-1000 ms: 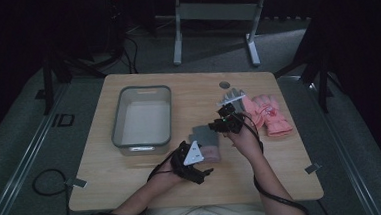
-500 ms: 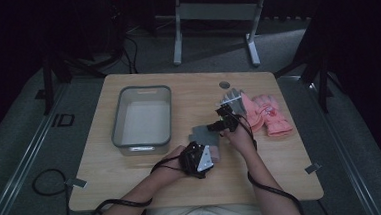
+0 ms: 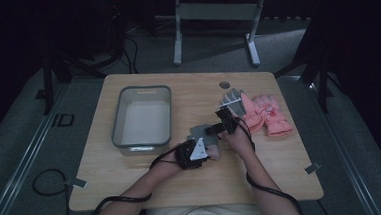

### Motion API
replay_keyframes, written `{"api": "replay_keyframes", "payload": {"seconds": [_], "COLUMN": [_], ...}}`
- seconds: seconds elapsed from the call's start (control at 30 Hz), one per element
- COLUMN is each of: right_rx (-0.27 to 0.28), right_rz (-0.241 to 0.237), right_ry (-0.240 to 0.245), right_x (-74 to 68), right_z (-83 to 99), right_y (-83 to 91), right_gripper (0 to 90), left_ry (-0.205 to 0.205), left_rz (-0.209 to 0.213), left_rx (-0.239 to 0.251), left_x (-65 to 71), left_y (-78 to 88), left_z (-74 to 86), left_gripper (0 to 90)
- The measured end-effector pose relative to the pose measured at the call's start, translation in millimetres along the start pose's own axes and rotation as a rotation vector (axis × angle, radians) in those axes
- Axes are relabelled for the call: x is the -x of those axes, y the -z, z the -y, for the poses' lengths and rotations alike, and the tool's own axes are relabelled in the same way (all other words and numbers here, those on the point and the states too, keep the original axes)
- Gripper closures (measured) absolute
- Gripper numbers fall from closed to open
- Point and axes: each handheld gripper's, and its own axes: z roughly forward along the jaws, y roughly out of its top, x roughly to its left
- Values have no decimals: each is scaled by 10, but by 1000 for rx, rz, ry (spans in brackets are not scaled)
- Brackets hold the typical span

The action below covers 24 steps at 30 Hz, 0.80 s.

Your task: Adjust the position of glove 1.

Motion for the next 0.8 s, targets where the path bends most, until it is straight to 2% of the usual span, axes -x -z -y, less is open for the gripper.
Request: {"api": "replay_keyframes", "payload": {"seconds": [0.1,0.27,0.37,0.53,0.6,0.8], "right_rx": [-5,-31,-33,0,14,71], "right_rz": [-52,-124,-116,-117,-127,-140], "right_ry": [-24,-33,2,24,32,55], "right_x": [17,-5,-56,-74,-83,-117], "right_z": [-20,-53,-60,-50,-51,-76], "right_y": [-24,-82,-74,35,107,343], "right_gripper": [544,668,722,732,732,733], "left_ry": [9,21,48,65,41,12], "left_rz": [20,44,56,101,97,89], "left_rx": [2,-12,-21,-66,-70,-62], "left_x": [-29,-60,-73,-153,-161,-205], "left_y": [0,4,9,55,100,268], "left_z": [5,-8,-25,-139,-207,-373], "left_gripper": [699,710,714,716,716,714]}}
